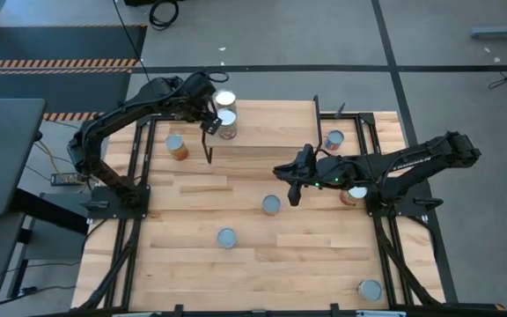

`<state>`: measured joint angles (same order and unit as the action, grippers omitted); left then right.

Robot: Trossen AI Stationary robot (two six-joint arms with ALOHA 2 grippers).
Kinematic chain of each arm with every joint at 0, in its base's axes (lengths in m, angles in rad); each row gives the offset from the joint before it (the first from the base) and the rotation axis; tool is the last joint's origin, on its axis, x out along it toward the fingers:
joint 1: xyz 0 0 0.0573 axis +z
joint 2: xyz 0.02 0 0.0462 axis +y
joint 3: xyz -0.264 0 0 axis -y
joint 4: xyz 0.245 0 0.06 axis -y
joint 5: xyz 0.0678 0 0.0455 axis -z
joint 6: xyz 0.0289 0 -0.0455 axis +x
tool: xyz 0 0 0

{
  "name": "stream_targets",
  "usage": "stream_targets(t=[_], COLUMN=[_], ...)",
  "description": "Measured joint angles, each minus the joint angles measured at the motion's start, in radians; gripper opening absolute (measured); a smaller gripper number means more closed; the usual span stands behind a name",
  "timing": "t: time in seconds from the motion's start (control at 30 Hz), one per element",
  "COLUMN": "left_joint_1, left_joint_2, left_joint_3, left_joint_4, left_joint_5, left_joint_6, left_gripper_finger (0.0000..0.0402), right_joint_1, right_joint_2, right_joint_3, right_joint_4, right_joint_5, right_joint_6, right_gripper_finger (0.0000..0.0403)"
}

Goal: Pick and place cans onto a shelf
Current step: Put the canned peaches on the shelf aligned with the other canned peaches

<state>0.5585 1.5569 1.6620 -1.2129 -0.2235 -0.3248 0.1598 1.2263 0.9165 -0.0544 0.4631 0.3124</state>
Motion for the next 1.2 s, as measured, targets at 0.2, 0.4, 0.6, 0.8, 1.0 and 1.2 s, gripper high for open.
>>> stream_targets(t=[0.2, 0.4, 0.6, 0.8, 1.0, 1.2], left_joint_1=[0.001, 0.001, 0.000, -0.003, -0.003, -0.003], left_joint_2=[-0.112, -0.222, -0.246, -0.243, -0.242, -0.242], left_joint_3=[0.003, 0.004, 0.004, -0.002, -0.009, -0.009], left_joint_4=[-0.011, -0.011, -0.018, -0.071, -0.074, -0.074], left_joint_5=[-0.001, -0.001, -0.001, -0.001, 0.000, -0.001], left_joint_6=[0.021, 0.092, 0.084, 0.097, 0.110, 0.122], left_gripper_finger=[0.0270, 0.0270, 0.0270, 0.0270, 0.0270, 0.0270], right_joint_1=[-0.106, -0.188, -0.236, -0.276, -0.314, -0.351], right_joint_2=[0.094, 0.276, 0.466, 0.560, 0.580, 0.602], right_joint_3=[0.001, 0.051, 0.246, 0.329, 0.330, 0.330], right_joint_4=[0.143, 0.332, 0.347, 0.348, 0.366, 0.407], right_joint_5=[0.029, 0.015, 0.085, 0.236, 0.163, 0.068], right_joint_6=[-0.217, -0.361, -0.470, -0.466, -0.428, -0.407], right_gripper_finger=[0.0052, 0.0039, 0.0031, 0.0023, 0.0015, 0.0013])
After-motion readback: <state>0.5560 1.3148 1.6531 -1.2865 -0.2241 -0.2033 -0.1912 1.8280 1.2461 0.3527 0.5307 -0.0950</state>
